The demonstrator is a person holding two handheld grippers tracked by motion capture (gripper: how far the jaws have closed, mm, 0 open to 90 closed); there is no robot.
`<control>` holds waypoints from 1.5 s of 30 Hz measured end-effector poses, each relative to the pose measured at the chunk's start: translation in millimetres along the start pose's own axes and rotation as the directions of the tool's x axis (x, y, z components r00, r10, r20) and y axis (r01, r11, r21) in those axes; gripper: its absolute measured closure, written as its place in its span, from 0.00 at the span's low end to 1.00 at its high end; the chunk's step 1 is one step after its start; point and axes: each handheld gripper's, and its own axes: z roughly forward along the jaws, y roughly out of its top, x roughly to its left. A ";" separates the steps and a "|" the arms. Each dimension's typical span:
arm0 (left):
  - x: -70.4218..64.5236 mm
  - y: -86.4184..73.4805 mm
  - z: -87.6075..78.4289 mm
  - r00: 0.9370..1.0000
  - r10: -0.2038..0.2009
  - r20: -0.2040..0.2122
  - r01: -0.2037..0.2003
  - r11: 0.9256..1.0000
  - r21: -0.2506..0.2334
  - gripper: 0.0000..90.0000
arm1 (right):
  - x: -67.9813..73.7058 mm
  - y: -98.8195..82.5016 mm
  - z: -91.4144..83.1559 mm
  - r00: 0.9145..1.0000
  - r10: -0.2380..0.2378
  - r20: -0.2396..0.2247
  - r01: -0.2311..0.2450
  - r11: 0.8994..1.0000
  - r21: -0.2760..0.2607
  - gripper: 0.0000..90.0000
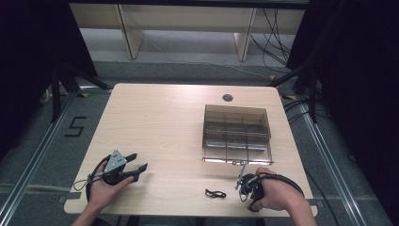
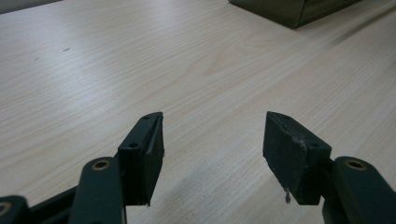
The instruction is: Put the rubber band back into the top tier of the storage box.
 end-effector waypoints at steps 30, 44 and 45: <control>-0.5 -0.5 0.8 1.000 -0.007 0.007 0.007 1.000 0.002 0.42 | 5.2 54.5 -9.3 0.994 -0.104 0.013 0.104 0.994 -0.013 0.66; 0.3 -0.5 0.3 1.000 -0.004 0.004 0.004 1.000 0.002 0.42 | 3.5 76.2 -6.5 0.989 -0.147 0.017 0.147 0.989 -0.007 0.70; 0.5 -0.4 0.2 1.000 -0.002 0.004 0.002 1.000 0.002 0.42 | 4.9 77.3 -6.8 0.993 -0.116 0.013 0.116 0.993 -0.001 0.71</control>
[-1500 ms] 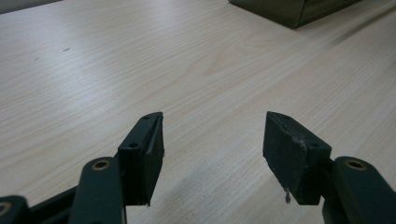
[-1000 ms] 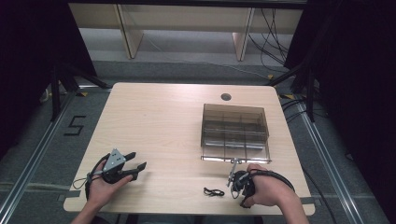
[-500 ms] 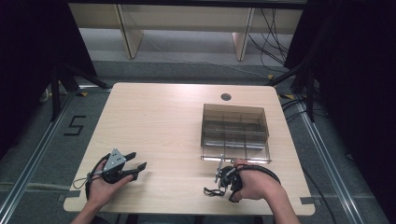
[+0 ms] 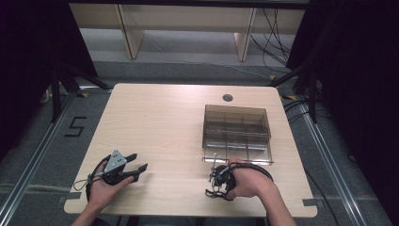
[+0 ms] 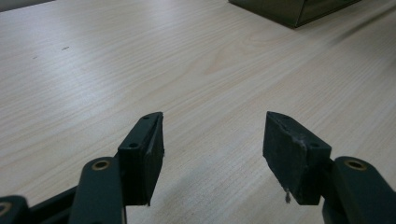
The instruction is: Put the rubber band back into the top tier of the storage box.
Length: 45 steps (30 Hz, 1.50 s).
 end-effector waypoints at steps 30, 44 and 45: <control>0.2 -0.4 -0.2 1.000 -0.009 -0.001 0.009 1.000 -0.003 0.42 | -9.2 12.5 -1.0 0.999 0.020 -0.031 -0.020 1.000 0.017 0.99; 0.3 -0.6 -0.1 1.000 -0.010 0.000 0.010 1.000 -0.001 0.42 | -11.0 1.1 -17.0 0.999 0.026 -0.023 -0.025 1.000 0.003 0.98; 0.3 -0.6 -0.1 1.000 -0.010 0.000 0.010 1.000 -0.001 0.42 | -11.0 1.1 -17.0 0.999 0.026 -0.023 -0.025 1.000 0.003 0.98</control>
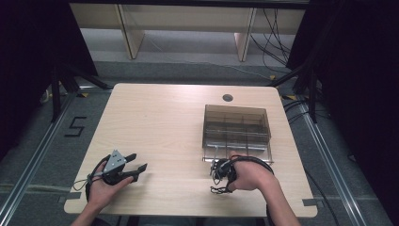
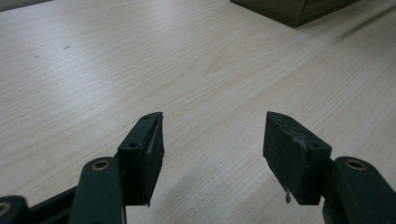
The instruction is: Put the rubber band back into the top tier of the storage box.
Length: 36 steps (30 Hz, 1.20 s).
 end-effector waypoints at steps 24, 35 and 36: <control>-0.1 0.1 -0.1 1.000 0.003 -0.001 -0.003 1.000 0.002 0.42 | -3.0 -17.2 -8.2 1.000 0.024 -0.013 -0.024 1.000 0.005 0.98; -0.2 0.1 0.0 1.000 0.004 -0.002 -0.004 1.000 0.003 0.42 | -6.0 -29.0 -15.9 1.000 0.025 -0.006 -0.025 1.000 0.004 0.98; -0.1 0.2 -0.1 1.000 0.004 -0.002 -0.004 1.000 0.002 0.42 | -4.7 -31.0 -16.8 0.998 0.058 -0.008 -0.057 0.998 0.011 0.98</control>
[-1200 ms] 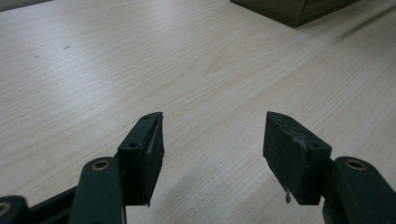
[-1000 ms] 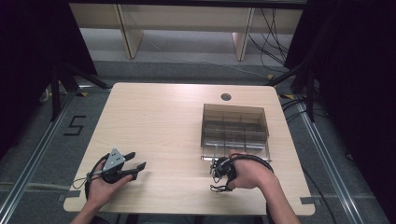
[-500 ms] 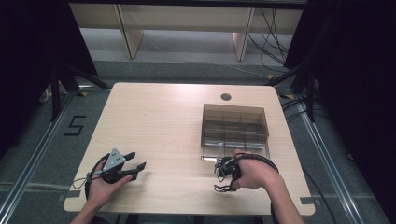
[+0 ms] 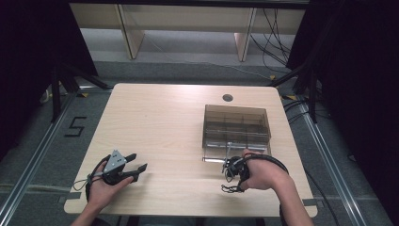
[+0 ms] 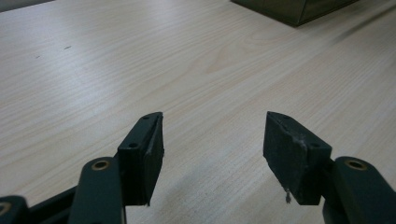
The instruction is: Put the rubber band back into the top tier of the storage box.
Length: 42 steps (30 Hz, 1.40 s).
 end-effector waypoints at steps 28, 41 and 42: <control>0.3 0.1 -0.1 1.000 0.004 -0.001 -0.004 1.000 -0.001 0.42 | -1.8 -10.4 -5.3 1.000 0.013 -0.003 -0.013 1.000 0.003 0.98; 0.1 0.1 -0.3 1.000 0.004 -0.001 -0.004 1.000 0.001 0.42 | -4.0 -15.0 -9.2 1.000 0.005 -0.002 -0.005 1.000 0.001 0.98; 0.0 0.1 -0.4 1.000 0.003 -0.001 -0.003 1.000 0.001 0.42 | -3.1 -15.9 -10.2 1.000 0.025 0.000 -0.025 1.000 0.004 0.98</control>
